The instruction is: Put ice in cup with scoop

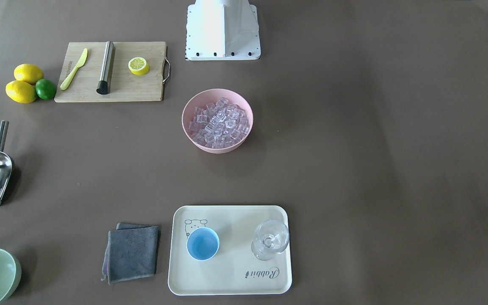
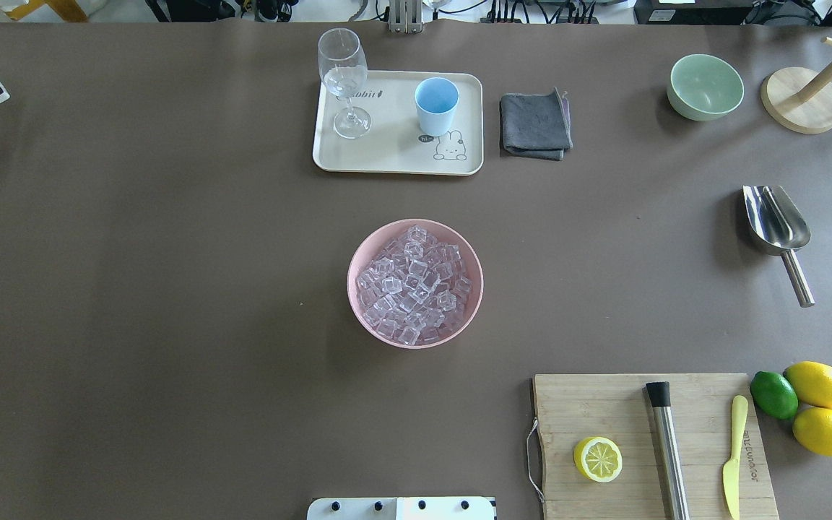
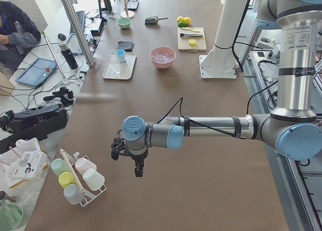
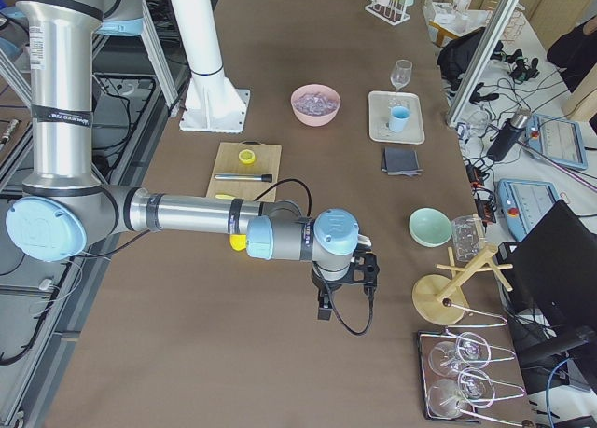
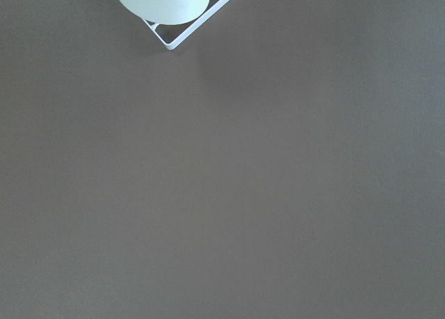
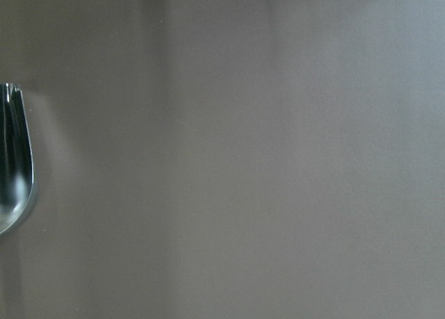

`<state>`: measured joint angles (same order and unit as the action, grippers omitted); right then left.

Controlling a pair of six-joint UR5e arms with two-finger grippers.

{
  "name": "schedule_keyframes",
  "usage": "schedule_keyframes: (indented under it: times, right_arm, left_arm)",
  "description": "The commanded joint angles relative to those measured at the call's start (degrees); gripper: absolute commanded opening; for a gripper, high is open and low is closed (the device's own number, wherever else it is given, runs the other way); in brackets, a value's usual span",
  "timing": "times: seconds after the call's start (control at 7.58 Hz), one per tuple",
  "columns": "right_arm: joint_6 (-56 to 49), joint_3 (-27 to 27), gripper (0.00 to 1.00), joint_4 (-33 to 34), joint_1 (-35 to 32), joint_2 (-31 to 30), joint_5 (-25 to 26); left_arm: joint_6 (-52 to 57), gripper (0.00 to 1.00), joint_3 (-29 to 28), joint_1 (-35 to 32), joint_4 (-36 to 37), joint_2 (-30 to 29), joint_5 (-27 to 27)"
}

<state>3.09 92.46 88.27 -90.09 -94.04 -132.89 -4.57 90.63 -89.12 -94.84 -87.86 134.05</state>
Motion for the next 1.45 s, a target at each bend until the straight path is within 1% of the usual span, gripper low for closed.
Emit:
schedule_keyframes:
  times: [0.0,0.92,1.05,1.19,1.32]
  right_arm:
    - [-0.4,0.1,1.0,-0.1,0.0,0.0,0.2]
    - [1.3,0.8,1.0,-0.1,-0.1,-0.9,-0.5]
    - [3.2,0.8,1.0,-0.1,0.2,-0.5,-1.0]
    - [9.1,1.4,1.0,-0.3,1.3,-0.4,-3.9]
    - [11.4,2.9,1.0,-0.5,3.8,-0.4,-5.0]
  left_arm:
    - [0.0,0.98,0.1,0.0,0.0,0.0,0.0]
    - [0.0,0.98,0.1,0.1,0.2,-0.1,0.0]
    - [0.0,0.98,0.0,0.1,0.2,-0.1,0.0]
    - [0.0,0.98,0.1,0.1,0.3,-0.1,0.0]
    - [0.0,0.98,0.1,0.1,0.1,-0.1,0.0]
